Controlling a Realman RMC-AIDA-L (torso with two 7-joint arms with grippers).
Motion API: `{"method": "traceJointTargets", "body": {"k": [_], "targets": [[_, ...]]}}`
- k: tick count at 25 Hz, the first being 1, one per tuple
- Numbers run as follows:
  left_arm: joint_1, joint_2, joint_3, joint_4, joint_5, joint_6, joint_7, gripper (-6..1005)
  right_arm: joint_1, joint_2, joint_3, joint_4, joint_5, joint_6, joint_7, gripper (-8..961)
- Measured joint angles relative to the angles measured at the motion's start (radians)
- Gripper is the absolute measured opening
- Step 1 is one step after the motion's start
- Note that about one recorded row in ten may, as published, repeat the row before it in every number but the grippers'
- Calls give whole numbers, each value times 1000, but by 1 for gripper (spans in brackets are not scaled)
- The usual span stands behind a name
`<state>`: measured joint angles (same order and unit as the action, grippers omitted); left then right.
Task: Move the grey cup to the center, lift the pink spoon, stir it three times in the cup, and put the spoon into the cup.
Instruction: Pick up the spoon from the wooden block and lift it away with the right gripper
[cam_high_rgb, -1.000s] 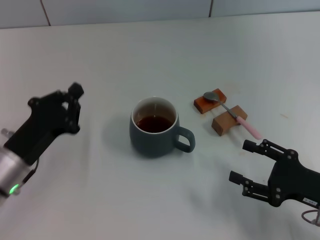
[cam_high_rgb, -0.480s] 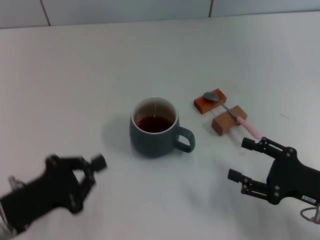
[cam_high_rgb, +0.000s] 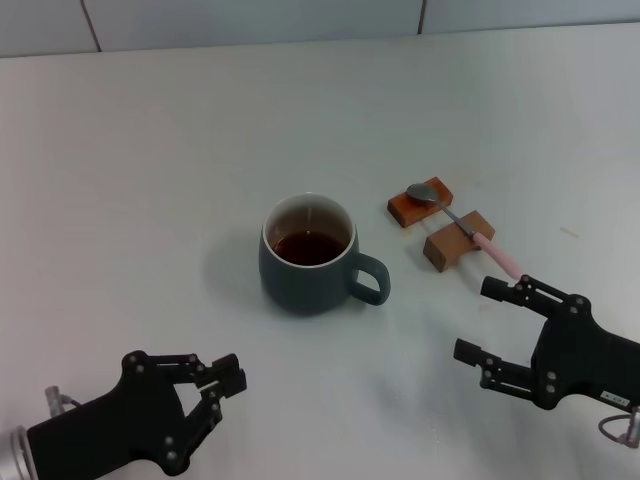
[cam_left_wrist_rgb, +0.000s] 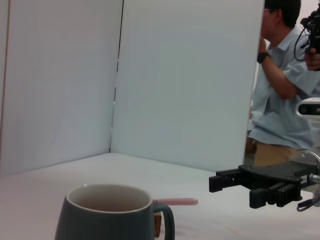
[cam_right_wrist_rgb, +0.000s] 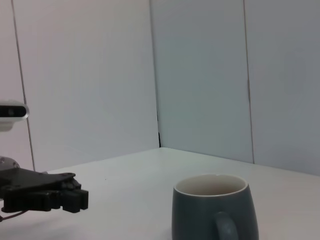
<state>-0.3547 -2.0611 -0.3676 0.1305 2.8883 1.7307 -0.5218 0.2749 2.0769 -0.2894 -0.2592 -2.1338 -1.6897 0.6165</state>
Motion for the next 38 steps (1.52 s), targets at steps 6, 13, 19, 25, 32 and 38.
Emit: {"method": "traceJointTargets", "body": {"k": [6, 13, 19, 25, 32, 38], "targets": [[7, -3, 3, 0, 0, -8, 0, 188, -6, 0, 4, 0, -3, 2, 0, 784], [9, -5, 1, -1, 0, -18, 9, 323, -9, 0, 4, 1, -2, 2, 0, 784], [9, -5, 0, 3, 0, -20, 9, 590, -11, 0, 4, 9, 0, 7, 0, 785], [8, -5, 1, 2, -2, -31, 9, 769, -12, 0, 6, 30, 1, 16, 3, 785], [8, -5, 1, 0, -4, -38, 22, 842, -27, -2, 94, 87, 2, -29, 119, 785], [6, -6, -5, 0, -7, -40, 22, 842, -45, 0, 214, 138, 2, -94, 557, 785]]}}
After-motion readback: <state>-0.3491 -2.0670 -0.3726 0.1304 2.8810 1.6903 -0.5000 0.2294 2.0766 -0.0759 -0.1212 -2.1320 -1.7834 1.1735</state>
